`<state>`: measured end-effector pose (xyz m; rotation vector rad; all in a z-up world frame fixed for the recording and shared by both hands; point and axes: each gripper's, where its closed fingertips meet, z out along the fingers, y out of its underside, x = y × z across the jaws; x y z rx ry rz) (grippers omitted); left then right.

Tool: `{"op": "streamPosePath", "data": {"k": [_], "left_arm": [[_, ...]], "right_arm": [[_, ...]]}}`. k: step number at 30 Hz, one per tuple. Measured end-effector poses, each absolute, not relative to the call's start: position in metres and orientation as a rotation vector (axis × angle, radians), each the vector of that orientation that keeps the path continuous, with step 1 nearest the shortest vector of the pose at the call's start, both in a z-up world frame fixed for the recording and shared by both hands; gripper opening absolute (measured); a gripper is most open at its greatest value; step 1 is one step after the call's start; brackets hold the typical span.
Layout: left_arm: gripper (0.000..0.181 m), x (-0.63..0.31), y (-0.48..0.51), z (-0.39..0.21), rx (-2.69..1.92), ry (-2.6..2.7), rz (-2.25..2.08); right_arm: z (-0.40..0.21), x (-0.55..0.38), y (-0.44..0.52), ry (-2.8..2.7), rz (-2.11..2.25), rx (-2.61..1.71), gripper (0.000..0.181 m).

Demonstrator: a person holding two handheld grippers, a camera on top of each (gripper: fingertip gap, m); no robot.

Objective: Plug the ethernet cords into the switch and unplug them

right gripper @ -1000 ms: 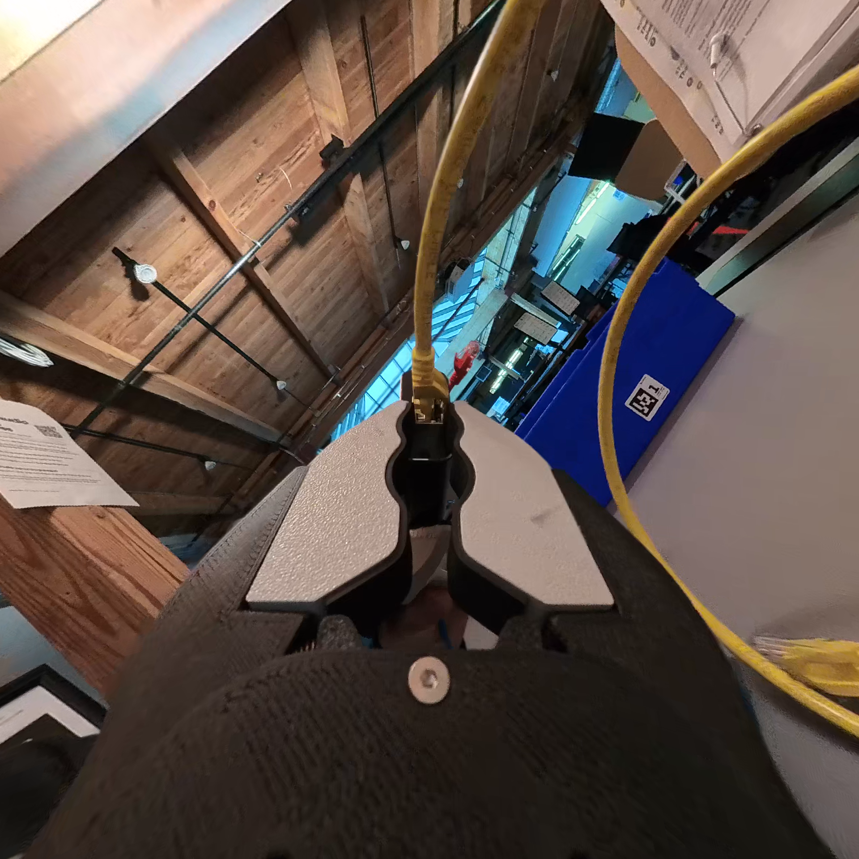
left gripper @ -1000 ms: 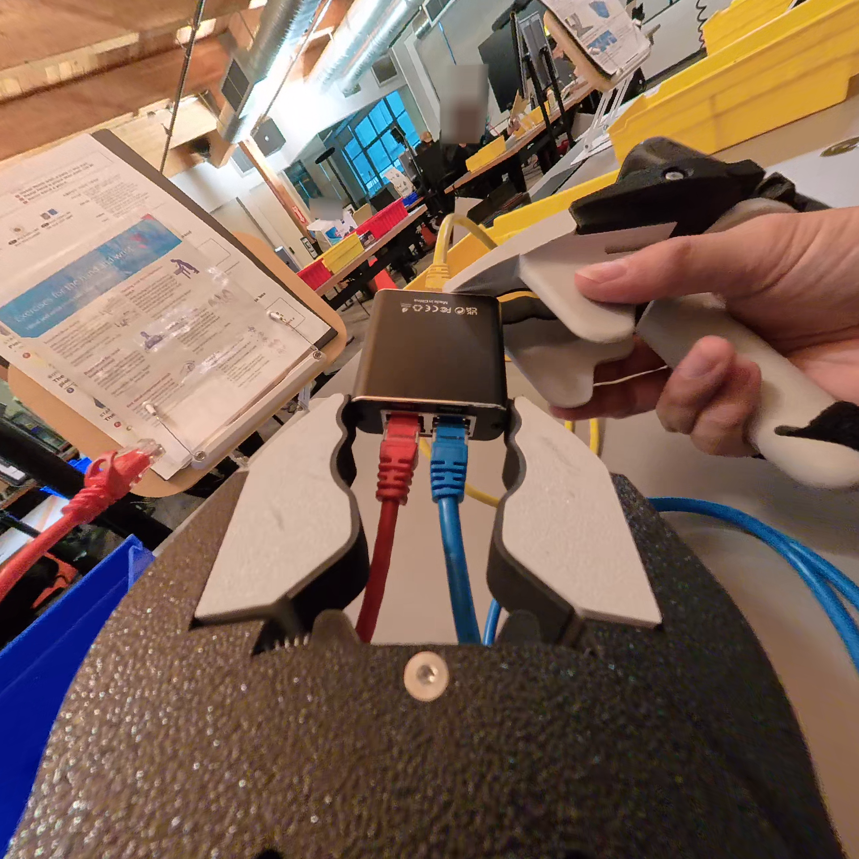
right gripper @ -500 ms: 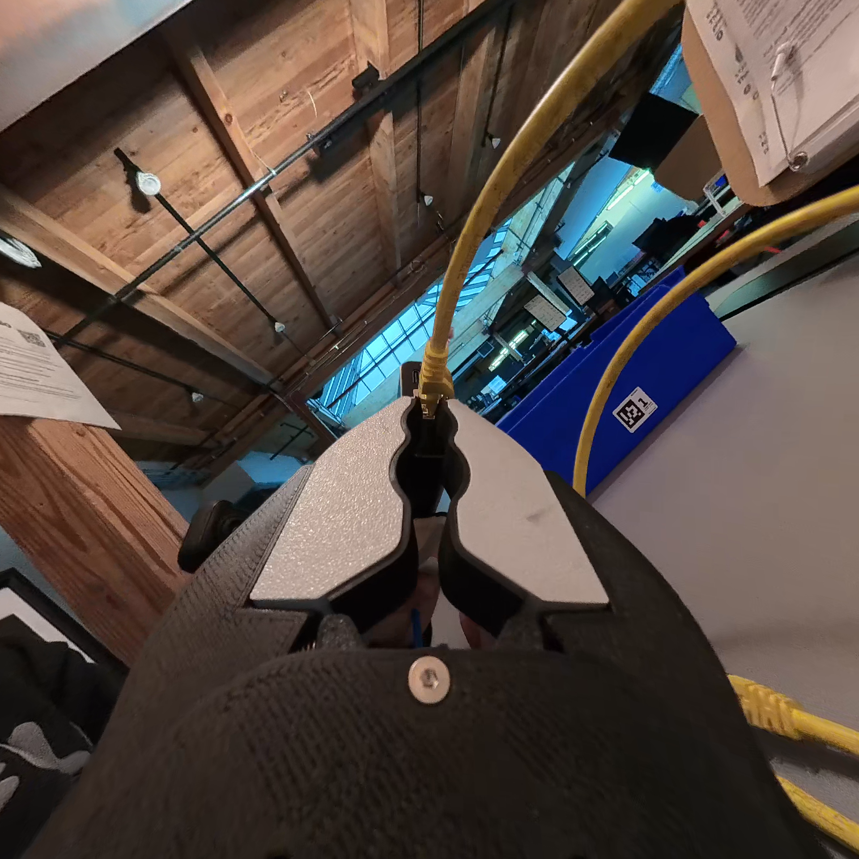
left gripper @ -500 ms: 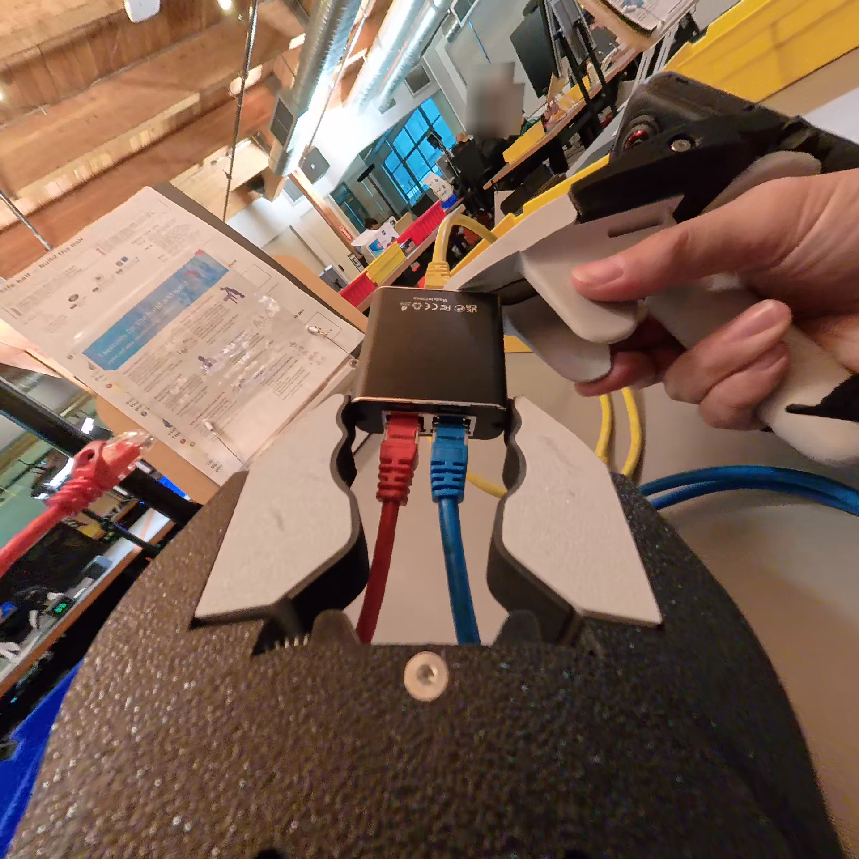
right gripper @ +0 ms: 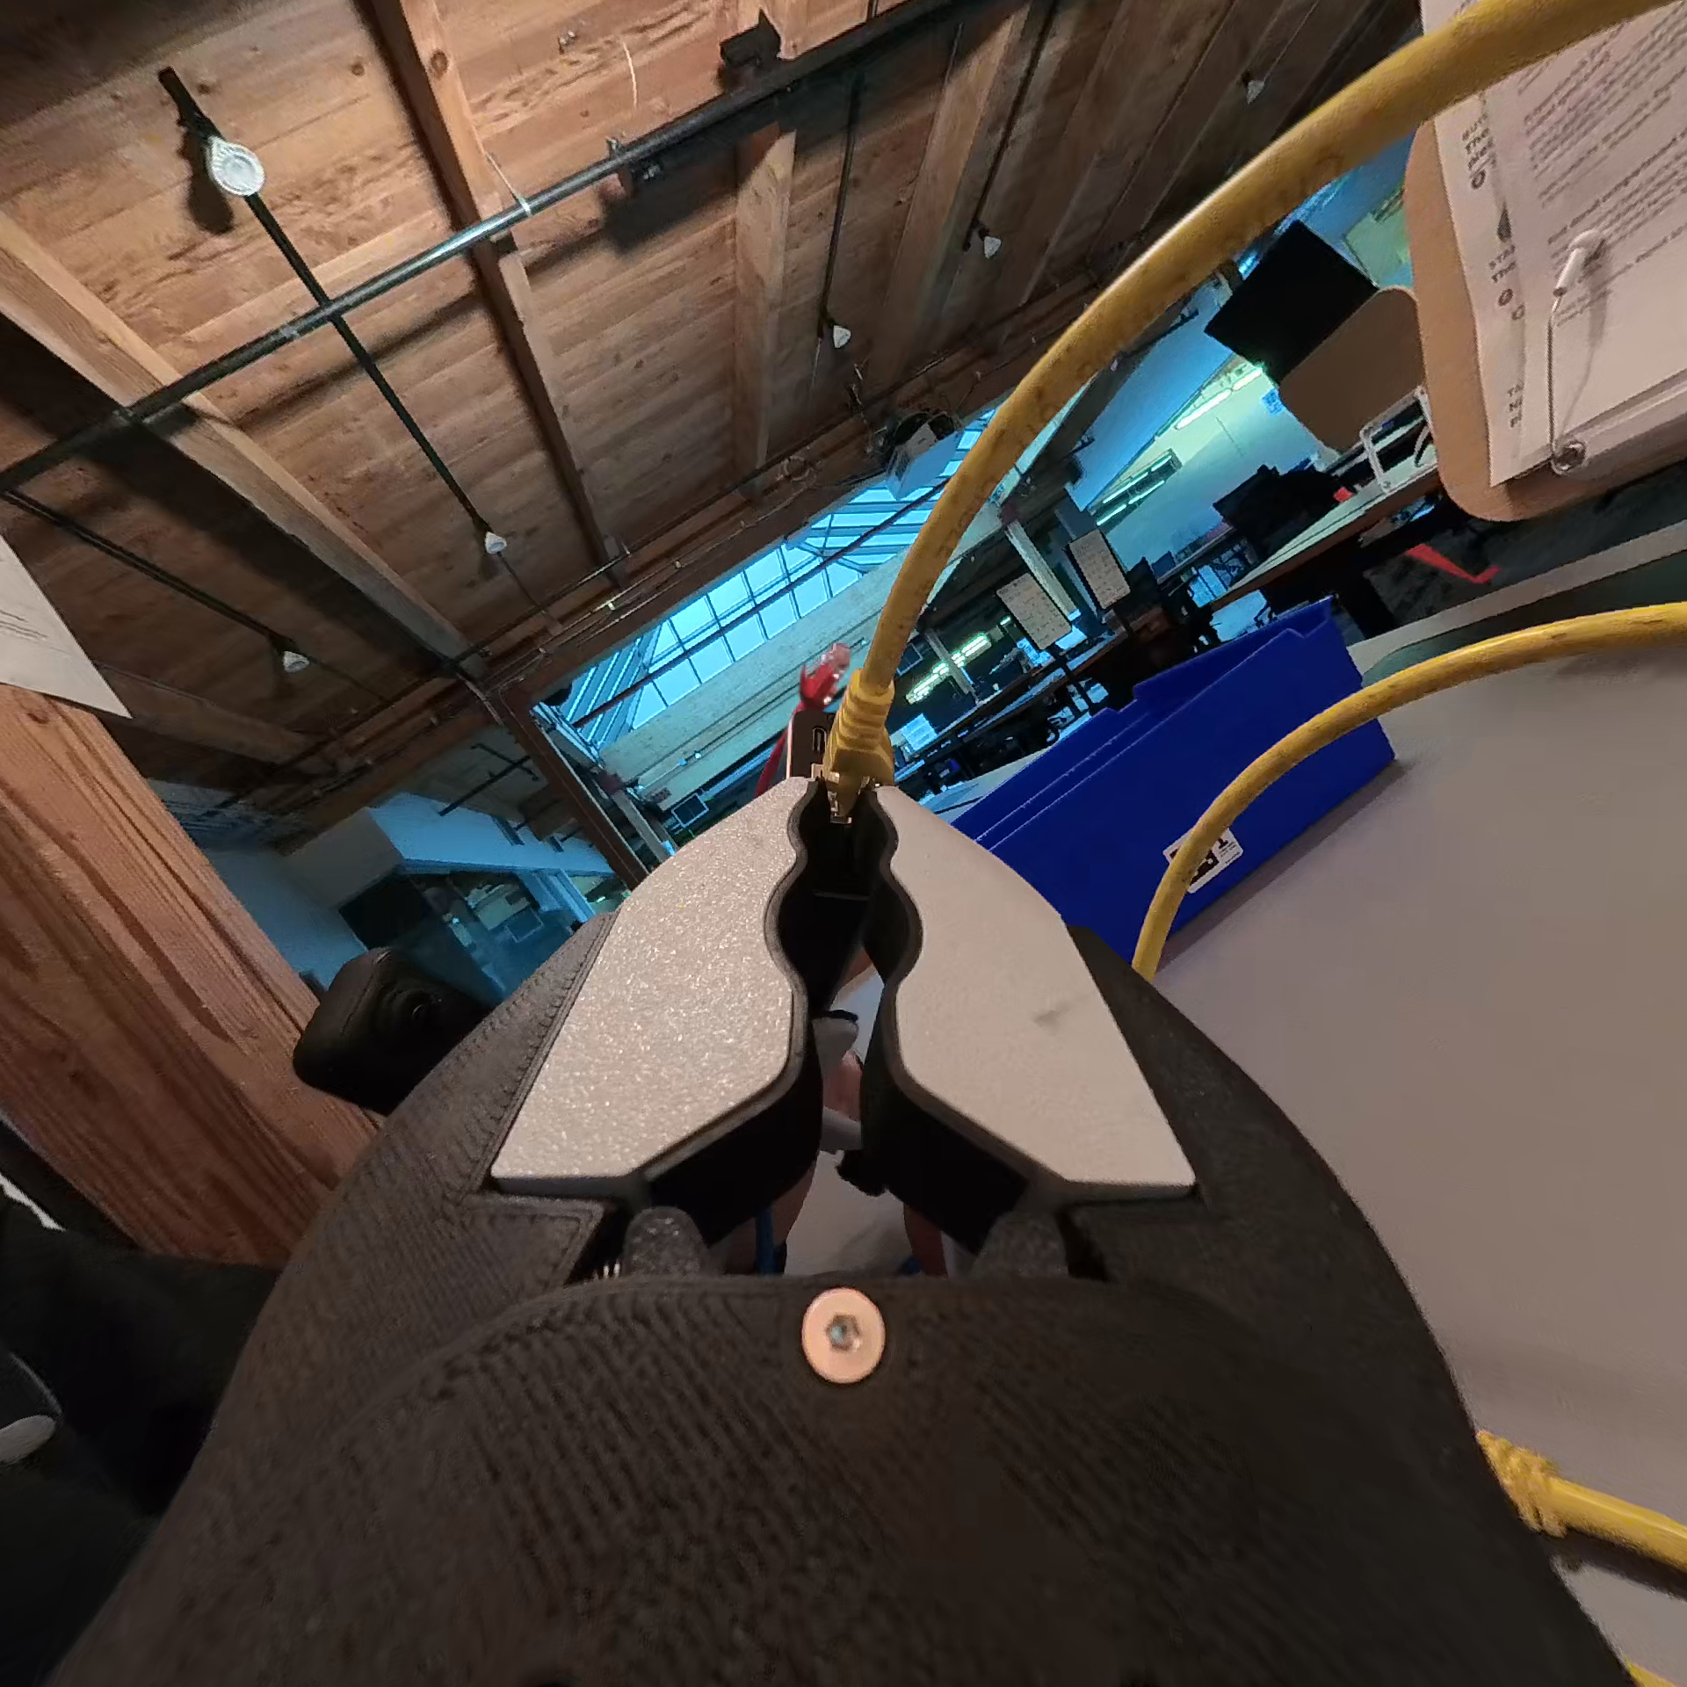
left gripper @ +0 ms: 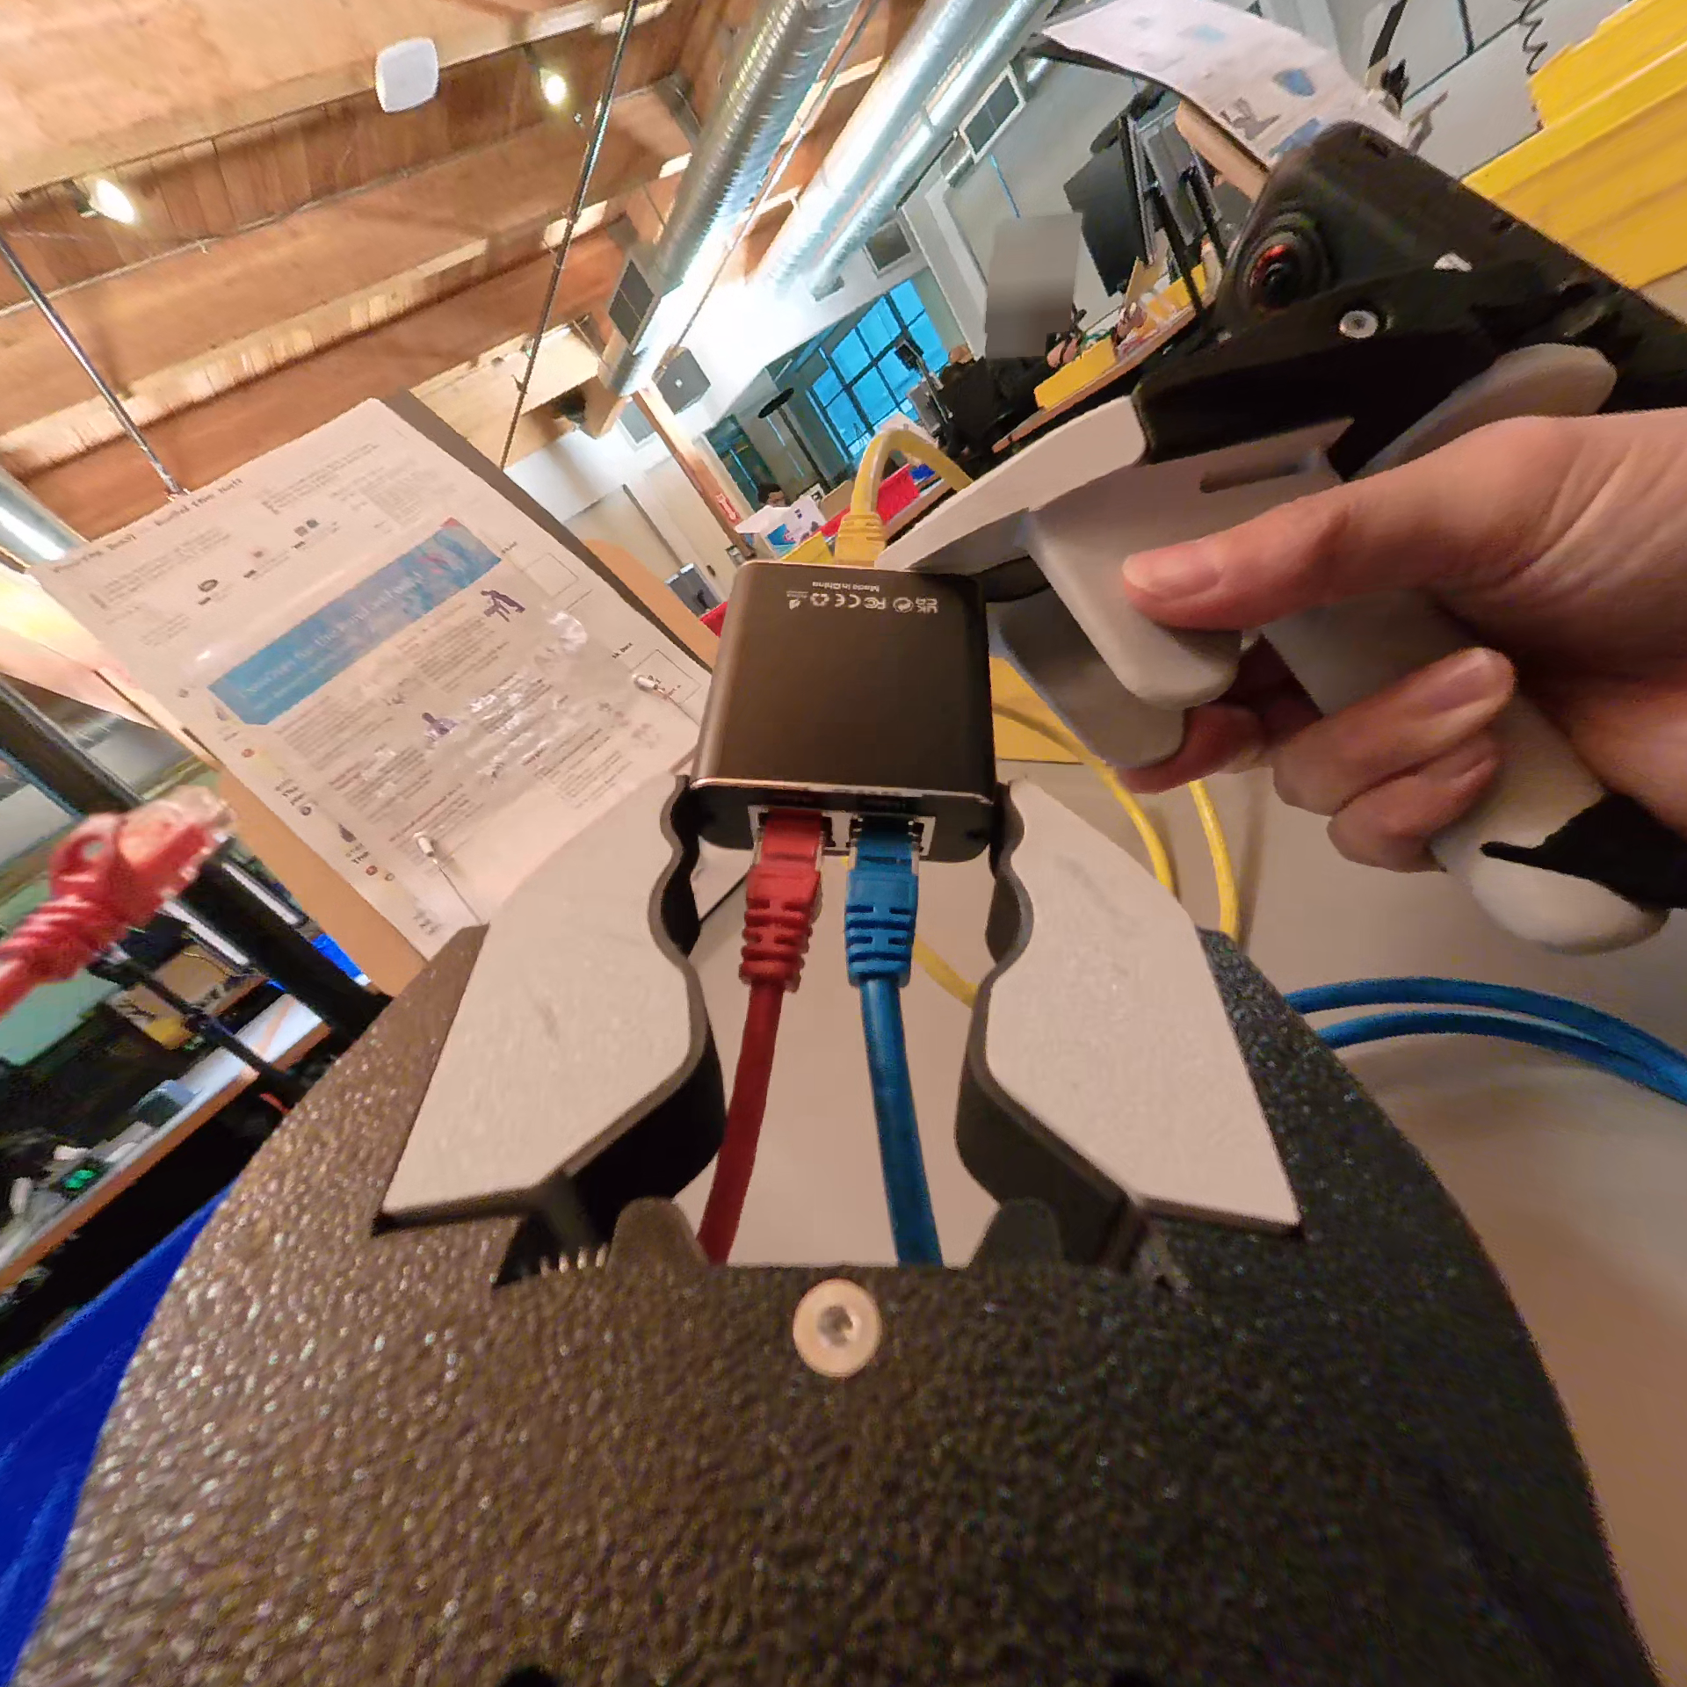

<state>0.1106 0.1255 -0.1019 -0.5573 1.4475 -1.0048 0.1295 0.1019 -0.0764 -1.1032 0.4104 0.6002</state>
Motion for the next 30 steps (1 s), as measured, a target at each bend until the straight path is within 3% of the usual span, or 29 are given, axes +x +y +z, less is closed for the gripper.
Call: {"op": "streamPosePath", "data": {"k": [14,16,17,19,30], "left_arm": [[0.061,0.111,0.128,-0.104,-0.534,1.438,-0.929],[0.061,0.110,0.127,-0.103,-0.520,1.433,-0.919],[0.061,0.110,0.126,-0.102,-0.512,1.431,-0.918],[0.061,0.110,0.124,-0.103,-0.502,1.442,-0.921],[0.061,0.112,0.127,-0.109,-0.533,1.448,-0.933]], "right_arm": [[-0.079,0.134,0.103,0.526,0.662,-0.968,0.013],[-0.085,0.141,0.105,0.588,0.608,-1.006,0.037],[-0.084,0.141,0.104,0.580,0.599,-1.002,0.039],[-0.076,0.133,0.101,0.516,0.651,-0.962,0.016],[-0.080,0.131,0.104,0.512,0.705,-1.000,0.014]]}}
